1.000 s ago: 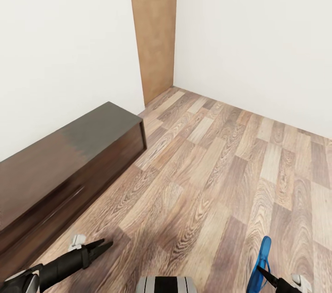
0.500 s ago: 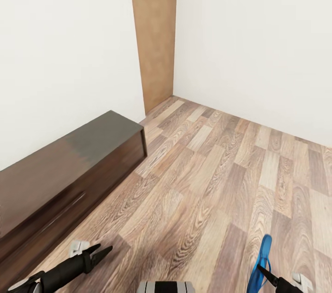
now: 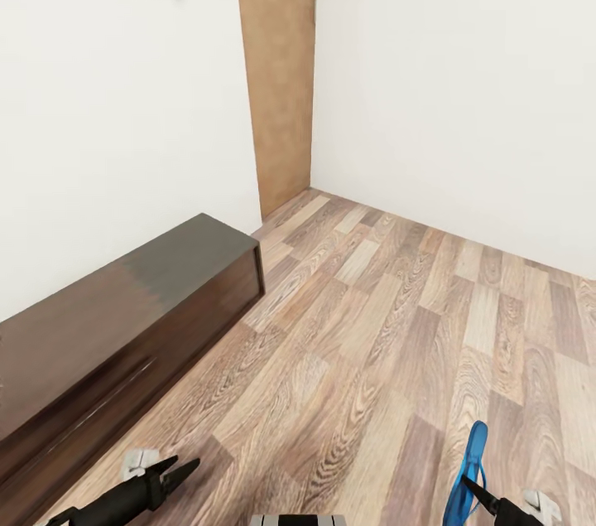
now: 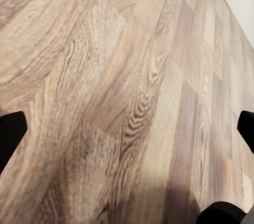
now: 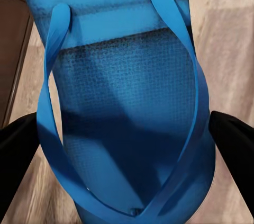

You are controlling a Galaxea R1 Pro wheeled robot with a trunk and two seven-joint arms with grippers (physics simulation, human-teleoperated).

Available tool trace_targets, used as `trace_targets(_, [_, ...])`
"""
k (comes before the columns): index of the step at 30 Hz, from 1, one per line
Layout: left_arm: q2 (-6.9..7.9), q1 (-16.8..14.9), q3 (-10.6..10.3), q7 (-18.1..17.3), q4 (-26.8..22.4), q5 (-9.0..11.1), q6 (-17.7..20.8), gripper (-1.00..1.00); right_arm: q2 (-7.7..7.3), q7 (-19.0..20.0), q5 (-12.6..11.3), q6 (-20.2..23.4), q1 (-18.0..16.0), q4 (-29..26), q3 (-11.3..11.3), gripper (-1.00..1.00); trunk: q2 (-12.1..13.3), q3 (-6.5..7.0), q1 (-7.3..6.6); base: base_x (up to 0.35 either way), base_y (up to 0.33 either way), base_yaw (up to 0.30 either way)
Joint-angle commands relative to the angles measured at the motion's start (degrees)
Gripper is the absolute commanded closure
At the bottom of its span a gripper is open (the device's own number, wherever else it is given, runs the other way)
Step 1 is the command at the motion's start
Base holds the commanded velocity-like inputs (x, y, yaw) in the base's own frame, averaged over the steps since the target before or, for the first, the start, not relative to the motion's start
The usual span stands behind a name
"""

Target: In the bedroom, move the book from the bed onto either nightstand, and place the two sandals side by side next to the bed.

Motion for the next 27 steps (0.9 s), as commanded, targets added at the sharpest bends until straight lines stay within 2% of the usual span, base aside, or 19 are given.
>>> trace_targets(1, [0.0, 0.0, 0.1, -0.1, 0.2, 0.3, 0.4, -1.0, 0.02, 0.3, -0.3, 0.6, 0.0, 0.0, -0.1, 1.0, 0.0, 0.18, -0.04, 0.0, 0.0, 0.0])
trace_targets(10, [0.0, -0.1, 0.0, -1.4, 0.3, 0.3, 0.5, -1.0, -0.01, 0.3, -0.3, 0.6, 0.0, 0.0, -0.2, 1.0, 0.1, 2.18, -0.27, 0.0, 0.0, 0.0])
trace_targets(27, [0.0, 0.0, 0.0, -1.4, 0.4, 0.3, 0.5, -1.0, 0.02, 0.3, -0.3, 0.6, 0.0, 0.0, -0.1, 1.0, 0.3, 5.94, -0.71, 0.0, 0.0, 0.0])
